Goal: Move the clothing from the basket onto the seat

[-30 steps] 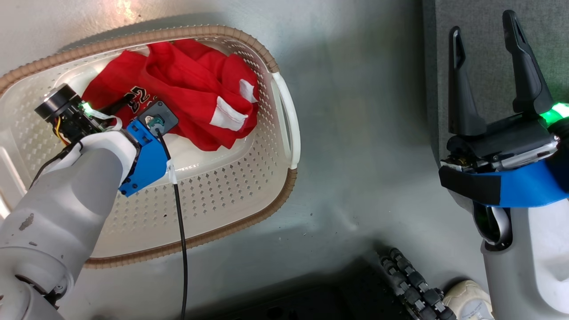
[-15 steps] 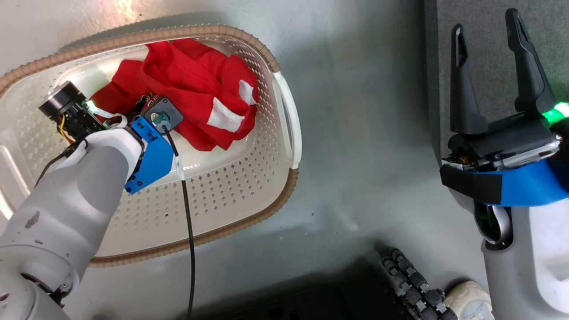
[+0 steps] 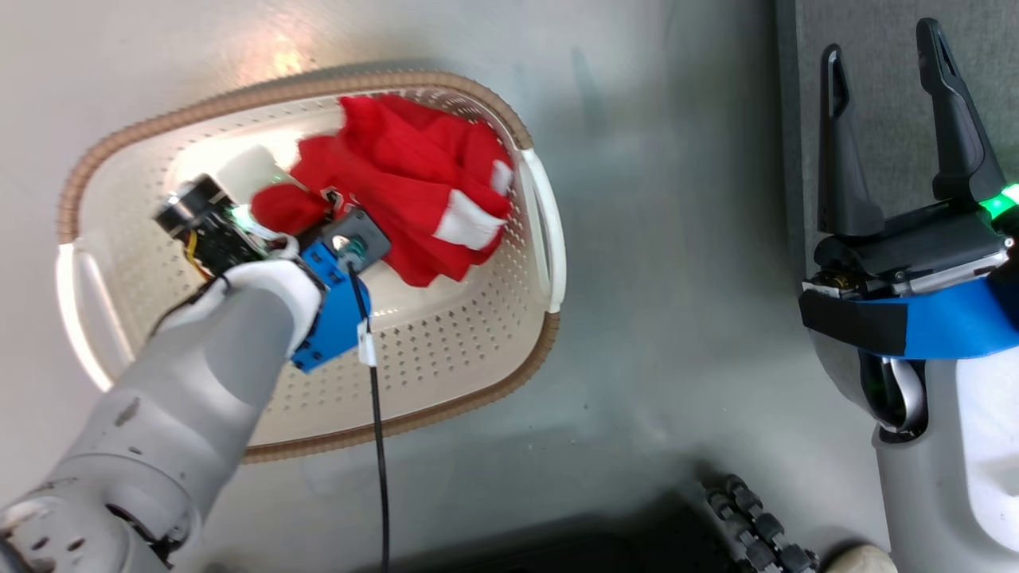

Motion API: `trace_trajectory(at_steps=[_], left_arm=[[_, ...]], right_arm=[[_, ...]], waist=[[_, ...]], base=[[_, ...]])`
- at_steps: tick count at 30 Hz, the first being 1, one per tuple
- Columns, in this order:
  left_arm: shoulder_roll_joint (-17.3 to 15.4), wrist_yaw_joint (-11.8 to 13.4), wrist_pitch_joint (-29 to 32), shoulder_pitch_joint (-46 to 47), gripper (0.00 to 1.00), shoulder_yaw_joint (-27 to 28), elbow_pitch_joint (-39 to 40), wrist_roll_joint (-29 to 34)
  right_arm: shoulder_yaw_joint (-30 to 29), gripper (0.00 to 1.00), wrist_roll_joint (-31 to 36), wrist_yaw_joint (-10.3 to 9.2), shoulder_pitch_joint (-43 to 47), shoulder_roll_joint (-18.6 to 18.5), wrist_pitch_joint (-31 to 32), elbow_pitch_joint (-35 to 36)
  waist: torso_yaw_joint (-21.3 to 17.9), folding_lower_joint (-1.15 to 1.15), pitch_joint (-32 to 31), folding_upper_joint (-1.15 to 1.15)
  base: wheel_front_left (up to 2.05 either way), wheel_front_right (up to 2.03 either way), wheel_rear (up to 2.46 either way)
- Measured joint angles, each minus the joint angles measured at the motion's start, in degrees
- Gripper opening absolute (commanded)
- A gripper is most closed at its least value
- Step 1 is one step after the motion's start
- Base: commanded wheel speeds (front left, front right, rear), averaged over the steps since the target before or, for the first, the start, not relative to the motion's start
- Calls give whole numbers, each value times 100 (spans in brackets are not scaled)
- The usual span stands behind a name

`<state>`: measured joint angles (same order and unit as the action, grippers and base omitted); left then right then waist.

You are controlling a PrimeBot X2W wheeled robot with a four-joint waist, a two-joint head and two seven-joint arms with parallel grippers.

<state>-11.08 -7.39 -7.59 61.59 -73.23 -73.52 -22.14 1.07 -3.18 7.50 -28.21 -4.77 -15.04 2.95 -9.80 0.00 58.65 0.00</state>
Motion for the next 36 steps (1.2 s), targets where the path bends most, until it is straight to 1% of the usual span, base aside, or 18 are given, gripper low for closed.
trace_trajectory(at_steps=[5,7,14,19,20,23,25,26,28,36], left_arm=[[175,0,-198,-160,0,-2,96,-164],[289,0,-307,-292,0,0,157,-361],[449,0,-516,-525,0,-3,331,-557],[538,0,-671,-702,0,-2,497,-742],[576,0,-708,-744,0,-3,582,-803],[592,0,-725,-765,0,0,670,-822],[597,0,-734,-831,0,80,936,-849],[597,0,-734,-831,0,80,936,-849],[582,31,-739,-918,0,276,1319,-817],[399,153,-739,-1408,0,873,2254,-600]], right_arm=[[-15,100,-5,-1,-5,-59,0,-68],[-24,100,-5,-1,-3,-100,0,-126],[-78,100,-5,-1,37,-200,0,-242],[-121,100,-5,-1,149,-277,0,-342],[-134,100,-4,-1,197,-288,0,-375],[-142,100,-5,-1,253,-304,0,-410],[-151,100,-5,-1,308,-327,0,-480],[-151,100,-5,-1,308,-327,0,-480],[-170,100,-7,-1,405,-350,0,-549],[-216,100,-33,-1,712,-358,0,-708]], waist=[[149,0,-240,0],[248,0,-414,0],[453,0,-822,0],[634,-1,-1211,0],[709,0,-1370,0],[783,0,-1530,0],[890,0,-1773,0],[890,0,-1773,0],[983,0,-2017,0],[1153,-1,-2689,0]], base=[[0,0,0],[0,0,0],[0,0,0],[0,0,0],[0,0,0],[0,0,0],[0,0,0],[0,0,0],[0,0,0],[0,0,0]])
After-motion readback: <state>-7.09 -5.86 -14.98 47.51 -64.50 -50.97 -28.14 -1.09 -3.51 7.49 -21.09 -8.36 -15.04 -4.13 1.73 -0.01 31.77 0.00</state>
